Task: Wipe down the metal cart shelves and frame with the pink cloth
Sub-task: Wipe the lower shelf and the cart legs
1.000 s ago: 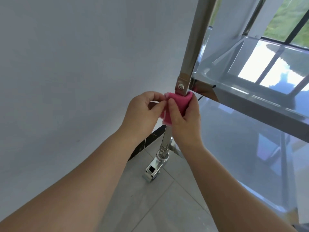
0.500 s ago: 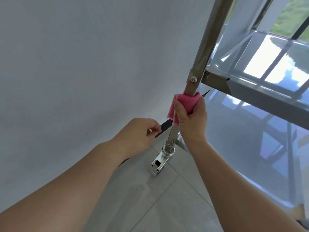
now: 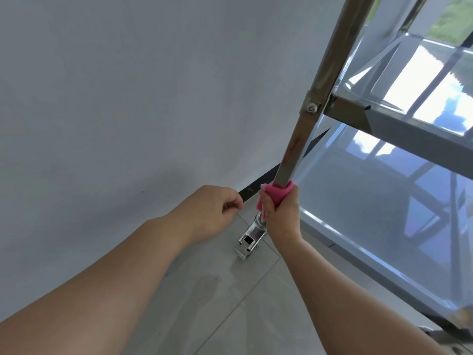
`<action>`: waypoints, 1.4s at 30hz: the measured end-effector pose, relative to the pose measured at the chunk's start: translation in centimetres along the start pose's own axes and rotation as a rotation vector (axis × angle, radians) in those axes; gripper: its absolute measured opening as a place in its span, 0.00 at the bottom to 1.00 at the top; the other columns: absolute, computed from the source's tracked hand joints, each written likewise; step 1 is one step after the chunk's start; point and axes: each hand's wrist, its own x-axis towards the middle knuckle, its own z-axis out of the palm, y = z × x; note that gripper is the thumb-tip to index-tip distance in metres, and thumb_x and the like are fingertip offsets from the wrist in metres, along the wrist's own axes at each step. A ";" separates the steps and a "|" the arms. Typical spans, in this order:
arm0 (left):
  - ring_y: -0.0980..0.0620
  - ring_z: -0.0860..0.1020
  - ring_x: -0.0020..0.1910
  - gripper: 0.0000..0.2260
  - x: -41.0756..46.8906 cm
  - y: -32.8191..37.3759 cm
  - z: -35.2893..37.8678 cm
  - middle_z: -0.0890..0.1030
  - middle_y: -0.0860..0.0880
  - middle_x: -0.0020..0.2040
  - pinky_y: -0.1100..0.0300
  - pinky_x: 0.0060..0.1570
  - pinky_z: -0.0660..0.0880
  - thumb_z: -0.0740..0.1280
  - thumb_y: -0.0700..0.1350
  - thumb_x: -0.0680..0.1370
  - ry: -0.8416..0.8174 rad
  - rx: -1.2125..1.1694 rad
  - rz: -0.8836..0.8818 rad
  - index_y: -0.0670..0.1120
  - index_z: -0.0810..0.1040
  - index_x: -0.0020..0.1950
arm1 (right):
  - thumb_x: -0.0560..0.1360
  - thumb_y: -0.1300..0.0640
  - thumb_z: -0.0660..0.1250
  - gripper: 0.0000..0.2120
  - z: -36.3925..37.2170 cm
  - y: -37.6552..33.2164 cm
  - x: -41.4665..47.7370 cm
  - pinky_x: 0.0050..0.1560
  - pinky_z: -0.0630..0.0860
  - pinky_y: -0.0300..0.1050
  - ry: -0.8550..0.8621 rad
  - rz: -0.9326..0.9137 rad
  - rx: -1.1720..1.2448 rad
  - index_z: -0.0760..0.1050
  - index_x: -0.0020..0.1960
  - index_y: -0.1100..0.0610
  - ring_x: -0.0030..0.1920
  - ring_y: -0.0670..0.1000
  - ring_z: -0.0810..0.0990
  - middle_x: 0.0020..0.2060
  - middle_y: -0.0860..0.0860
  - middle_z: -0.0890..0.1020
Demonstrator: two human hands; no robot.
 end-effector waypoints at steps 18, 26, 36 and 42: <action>0.60 0.76 0.37 0.06 -1.2 2.2 -0.1 0.80 0.55 0.41 0.72 0.37 0.70 0.64 0.44 0.77 -0.064 0.057 0.078 0.55 0.79 0.46 | 0.78 0.56 0.65 0.15 -4.6 -10.0 -1.5 0.31 0.72 0.26 0.137 -0.147 0.036 0.65 0.62 0.55 0.37 0.32 0.77 0.43 0.42 0.75; 0.59 0.77 0.36 0.05 0.5 5.9 3.4 0.79 0.56 0.40 0.71 0.37 0.71 0.65 0.45 0.78 -0.142 -0.019 0.191 0.53 0.79 0.47 | 0.78 0.51 0.64 0.15 -10.6 -7.0 -5.9 0.37 0.75 0.33 0.299 0.009 -0.065 0.61 0.61 0.48 0.44 0.42 0.76 0.46 0.40 0.72; 0.60 0.77 0.42 0.06 3.4 11.6 9.9 0.81 0.54 0.45 0.70 0.42 0.70 0.64 0.43 0.78 -0.287 -0.043 0.368 0.50 0.80 0.51 | 0.79 0.59 0.63 0.11 -17.7 -6.0 -12.2 0.28 0.73 0.28 0.425 0.110 -0.074 0.66 0.60 0.56 0.29 0.33 0.76 0.36 0.44 0.75; 0.55 0.77 0.41 0.06 4.6 14.5 13.7 0.81 0.53 0.44 0.64 0.45 0.72 0.65 0.43 0.77 -0.304 -0.012 0.488 0.48 0.81 0.51 | 0.78 0.56 0.66 0.11 -20.9 -5.3 -14.5 0.32 0.73 0.29 0.539 0.144 -0.109 0.66 0.55 0.47 0.39 0.39 0.78 0.43 0.44 0.77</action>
